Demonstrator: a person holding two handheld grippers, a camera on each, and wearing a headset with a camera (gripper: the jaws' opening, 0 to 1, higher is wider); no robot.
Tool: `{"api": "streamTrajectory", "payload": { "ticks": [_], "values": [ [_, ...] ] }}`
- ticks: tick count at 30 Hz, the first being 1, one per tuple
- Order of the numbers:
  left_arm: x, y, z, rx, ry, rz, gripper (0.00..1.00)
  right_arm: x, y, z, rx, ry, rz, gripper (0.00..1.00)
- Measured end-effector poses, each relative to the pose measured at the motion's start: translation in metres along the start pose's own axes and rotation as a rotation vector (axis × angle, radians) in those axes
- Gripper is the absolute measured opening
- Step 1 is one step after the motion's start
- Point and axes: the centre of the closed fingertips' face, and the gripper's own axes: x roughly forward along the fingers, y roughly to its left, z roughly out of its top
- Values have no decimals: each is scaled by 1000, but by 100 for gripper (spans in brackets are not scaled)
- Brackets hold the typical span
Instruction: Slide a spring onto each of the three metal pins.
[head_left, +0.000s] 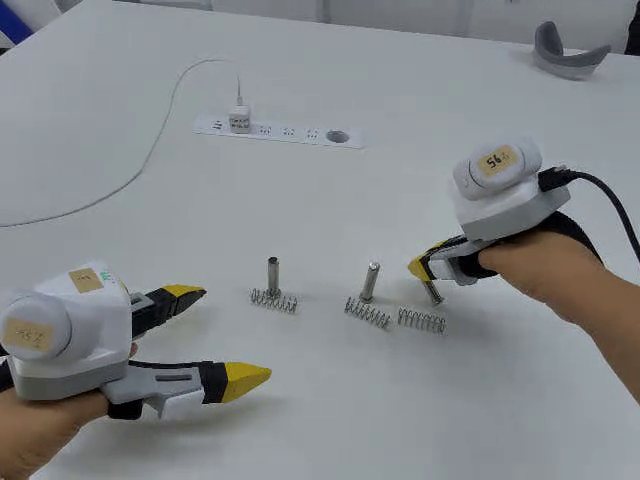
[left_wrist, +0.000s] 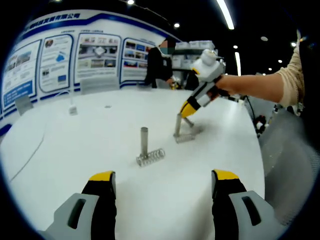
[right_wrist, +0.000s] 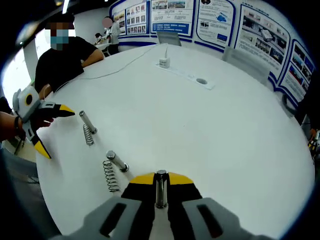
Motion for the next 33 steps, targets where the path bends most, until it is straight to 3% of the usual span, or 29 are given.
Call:
{"api": "streamTrajectory", "payload": {
  "ticks": [21, 33],
  "values": [
    [-7, -7, 7, 24, -2, 23, 79, -22, -8, -10, 54, -98, -23, 9],
    [-8, -8, 10, 33, -8, 31, 79, -30, -10, -18, 106, -118, -21, 9]
  ]
}}
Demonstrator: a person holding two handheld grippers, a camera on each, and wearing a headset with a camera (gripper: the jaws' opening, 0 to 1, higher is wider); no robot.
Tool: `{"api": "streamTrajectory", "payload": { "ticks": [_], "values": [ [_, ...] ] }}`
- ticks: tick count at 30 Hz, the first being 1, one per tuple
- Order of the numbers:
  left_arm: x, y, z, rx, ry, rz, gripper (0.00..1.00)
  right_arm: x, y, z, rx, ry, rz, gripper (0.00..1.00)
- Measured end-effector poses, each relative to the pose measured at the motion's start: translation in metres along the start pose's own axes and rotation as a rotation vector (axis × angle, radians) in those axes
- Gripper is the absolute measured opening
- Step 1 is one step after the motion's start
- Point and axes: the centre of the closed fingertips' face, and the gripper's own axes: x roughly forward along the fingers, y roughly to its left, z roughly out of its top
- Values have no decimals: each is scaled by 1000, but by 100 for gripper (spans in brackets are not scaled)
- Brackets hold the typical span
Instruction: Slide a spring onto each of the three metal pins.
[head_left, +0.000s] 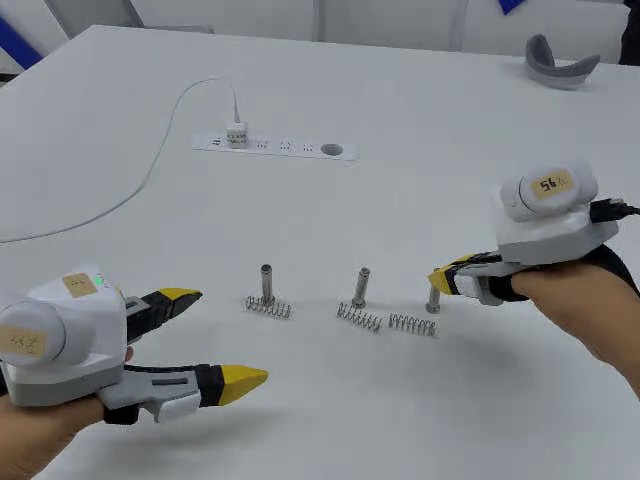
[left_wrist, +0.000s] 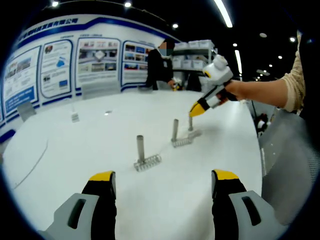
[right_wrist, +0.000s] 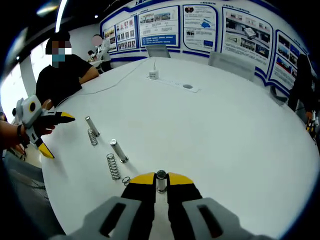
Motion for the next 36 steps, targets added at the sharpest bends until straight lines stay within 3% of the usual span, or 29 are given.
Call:
{"api": "streamTrajectory", "payload": {
  "ticks": [23, 36],
  "values": [
    [-2, -5, 0, -1, -10, 6, 80, -7, 2, 0, -34, -14, 5, 11],
    [-1, -6, 2, 7, -16, -2, 80, -20, 4, 0, -77, -33, 19, 15]
  ]
}}
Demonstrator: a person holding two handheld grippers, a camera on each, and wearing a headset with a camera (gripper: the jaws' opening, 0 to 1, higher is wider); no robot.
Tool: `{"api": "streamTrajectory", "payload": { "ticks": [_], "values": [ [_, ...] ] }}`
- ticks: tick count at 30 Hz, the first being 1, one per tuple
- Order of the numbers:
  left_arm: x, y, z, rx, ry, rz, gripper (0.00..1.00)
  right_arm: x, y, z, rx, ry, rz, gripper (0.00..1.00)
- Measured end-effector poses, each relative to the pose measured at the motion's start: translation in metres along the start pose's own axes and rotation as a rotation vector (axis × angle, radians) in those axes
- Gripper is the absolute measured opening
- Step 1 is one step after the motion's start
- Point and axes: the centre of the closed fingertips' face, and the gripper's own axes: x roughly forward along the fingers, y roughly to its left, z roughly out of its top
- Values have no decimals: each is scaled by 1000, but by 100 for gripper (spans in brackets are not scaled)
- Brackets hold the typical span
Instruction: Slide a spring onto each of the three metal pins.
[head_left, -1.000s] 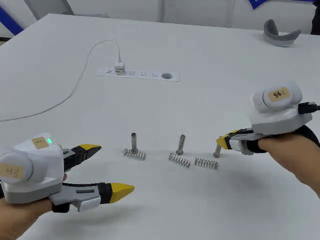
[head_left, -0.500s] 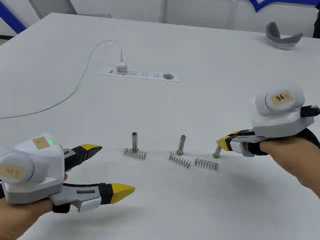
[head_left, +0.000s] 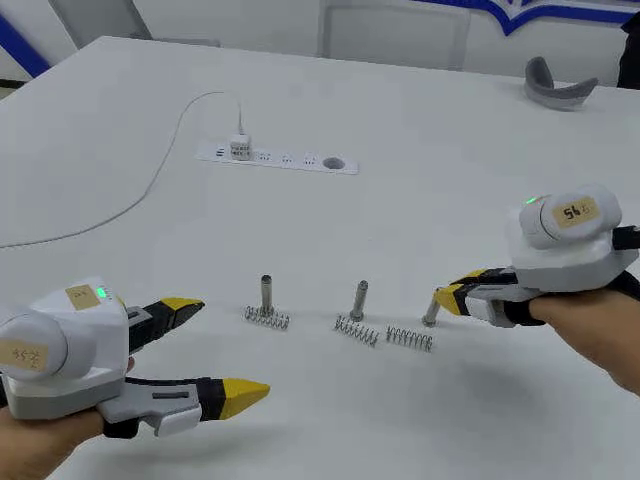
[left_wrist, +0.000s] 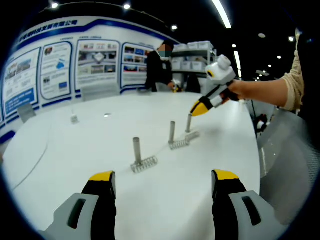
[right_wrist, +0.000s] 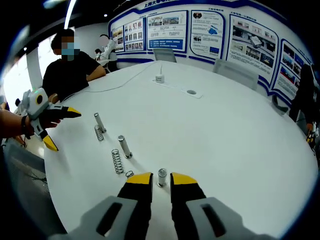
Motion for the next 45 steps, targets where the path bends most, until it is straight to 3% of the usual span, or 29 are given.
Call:
{"api": "streamTrajectory", "payload": {
  "ticks": [10, 20, 26, 45],
  "values": [
    [-1, 2, 1, 7, 5, -4, 80, -5, 13, -14, -61, 13, 43, 15],
    [1, 0, 2, 9, 4, -10, 80, 6, 23, -25, -119, 47, 109, 16],
    [0, -1, 1, 13, 10, -7, 79, 14, 32, -31, -208, 72, 163, 17],
    [7, -7, -4, 1, 17, -23, 79, 29, 37, -41, -304, 109, 242, 17]
  ]
}}
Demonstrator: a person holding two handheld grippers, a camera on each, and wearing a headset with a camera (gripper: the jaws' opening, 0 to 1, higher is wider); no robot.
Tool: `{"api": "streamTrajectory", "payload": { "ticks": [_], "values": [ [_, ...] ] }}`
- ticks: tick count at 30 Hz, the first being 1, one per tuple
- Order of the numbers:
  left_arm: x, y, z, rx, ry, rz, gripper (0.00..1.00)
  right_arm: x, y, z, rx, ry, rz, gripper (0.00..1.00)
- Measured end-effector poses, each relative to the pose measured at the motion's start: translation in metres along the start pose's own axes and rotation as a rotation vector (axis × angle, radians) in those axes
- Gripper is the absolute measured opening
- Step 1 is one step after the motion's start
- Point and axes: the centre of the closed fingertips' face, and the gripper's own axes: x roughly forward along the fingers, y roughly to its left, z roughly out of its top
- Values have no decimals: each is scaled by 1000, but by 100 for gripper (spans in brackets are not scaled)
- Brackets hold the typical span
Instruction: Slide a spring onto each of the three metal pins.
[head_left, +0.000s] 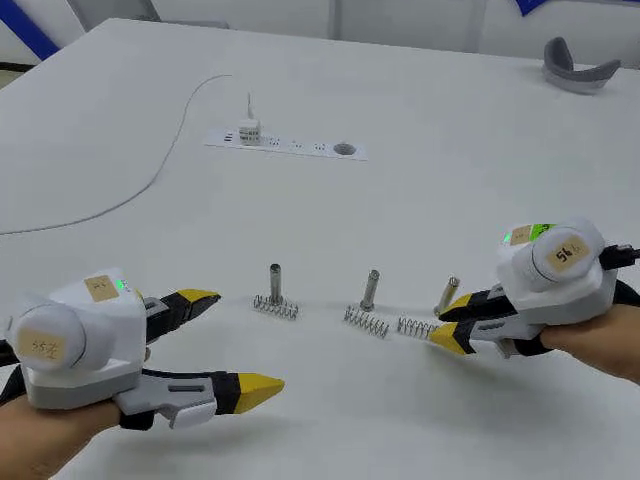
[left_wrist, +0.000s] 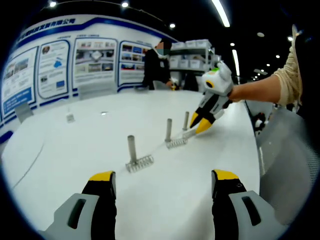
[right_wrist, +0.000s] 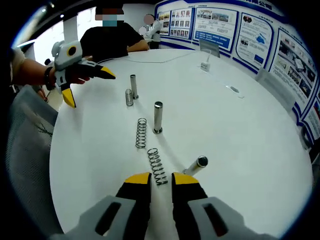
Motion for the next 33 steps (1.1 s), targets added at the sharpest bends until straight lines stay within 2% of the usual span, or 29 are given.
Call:
{"api": "streamTrajectory", "payload": {
  "ticks": [12, 18, 33],
  "values": [
    [1, -2, -4, -17, 1, -8, 79, 8, 2, -3, -9, 26, 44, 15],
    [2, -3, -4, -20, 3, -14, 79, 10, 2, -8, -1, 43, 50, 15],
    [6, -6, -2, -17, 0, -33, 79, 11, 1, -8, 57, 35, 48, 13]
  ]
}}
